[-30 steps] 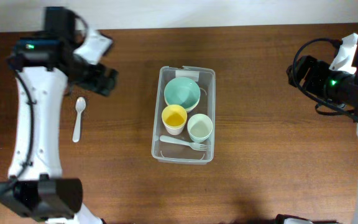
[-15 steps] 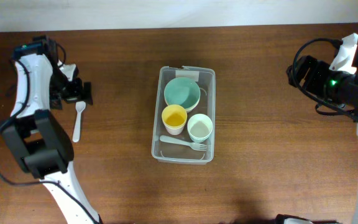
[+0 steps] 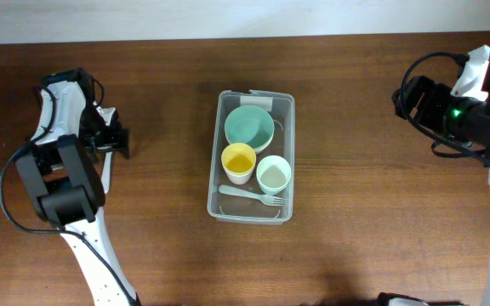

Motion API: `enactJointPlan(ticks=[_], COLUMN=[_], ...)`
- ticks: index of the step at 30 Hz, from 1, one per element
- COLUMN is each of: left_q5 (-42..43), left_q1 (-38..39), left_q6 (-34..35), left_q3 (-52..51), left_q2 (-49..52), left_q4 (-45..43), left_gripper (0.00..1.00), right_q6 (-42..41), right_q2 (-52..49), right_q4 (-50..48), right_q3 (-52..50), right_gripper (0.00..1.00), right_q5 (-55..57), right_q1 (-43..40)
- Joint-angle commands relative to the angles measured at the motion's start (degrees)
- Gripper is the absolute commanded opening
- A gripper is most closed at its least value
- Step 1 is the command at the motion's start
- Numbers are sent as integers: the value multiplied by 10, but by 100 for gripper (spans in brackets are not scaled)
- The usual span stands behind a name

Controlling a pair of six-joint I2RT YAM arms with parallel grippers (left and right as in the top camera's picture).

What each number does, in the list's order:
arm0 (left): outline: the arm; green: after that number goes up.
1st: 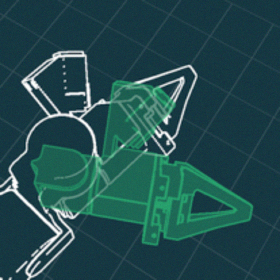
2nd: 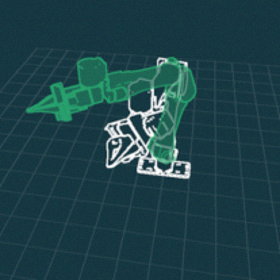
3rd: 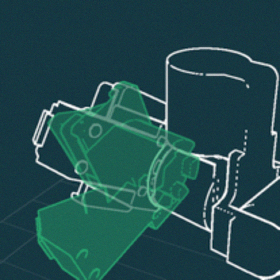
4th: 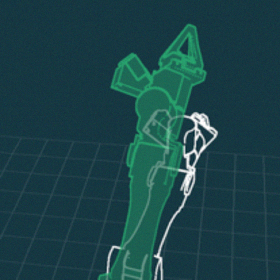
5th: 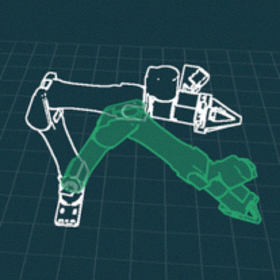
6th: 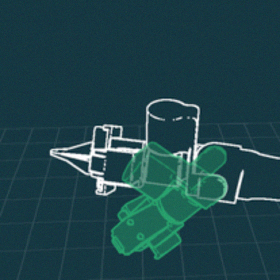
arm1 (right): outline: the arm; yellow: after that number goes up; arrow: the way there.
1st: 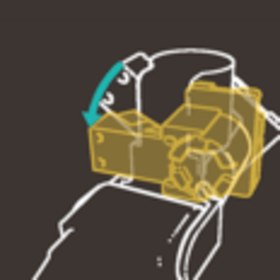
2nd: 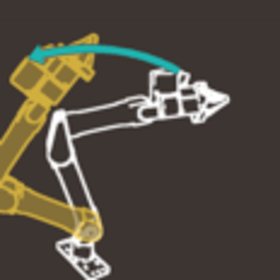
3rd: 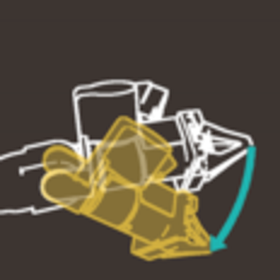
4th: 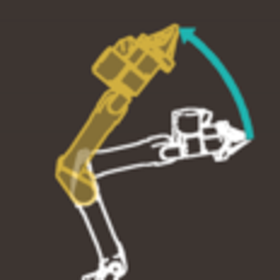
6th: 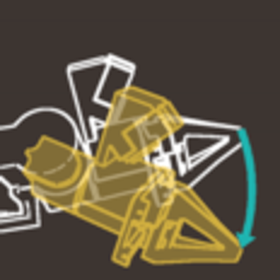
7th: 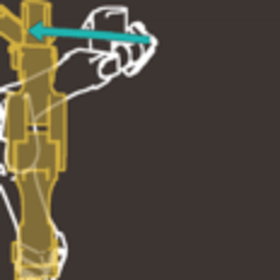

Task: Pack container
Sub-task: 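Move the left gripper to the white spoon and grasp its handle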

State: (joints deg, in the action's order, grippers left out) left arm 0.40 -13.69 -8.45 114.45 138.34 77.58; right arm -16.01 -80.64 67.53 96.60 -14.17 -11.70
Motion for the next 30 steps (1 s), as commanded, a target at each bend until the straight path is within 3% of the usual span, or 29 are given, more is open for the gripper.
enactJointPlan(ticks=[1,6,13,15,22,30], left_q5=[-5,-9,-13,-13,21,85], left_q1=[-4,-4,-4,-4,-4,14], left_q6=[-2,-2,-2,-2,5,-17], left_q3=[-2,-2,-2,-2,17,195], left_q2=[5,9,15,15,11,-10], left_q4=[-4,-9,-9,-9,20,164], left_gripper=[64,61,19,1,1,1], right_q6=[6,6,6,6,6,6], right_q2=[2,2,2,2,2,2], right_q4=[0,0,0,0,0,0], right_q3=[6,6,6,6,6,6], right_gripper=[99,99,99,99,99,99], right_q5=[5,5,5,5,5,5], right_q1=[-4,-4,-4,-4,-4,-4])
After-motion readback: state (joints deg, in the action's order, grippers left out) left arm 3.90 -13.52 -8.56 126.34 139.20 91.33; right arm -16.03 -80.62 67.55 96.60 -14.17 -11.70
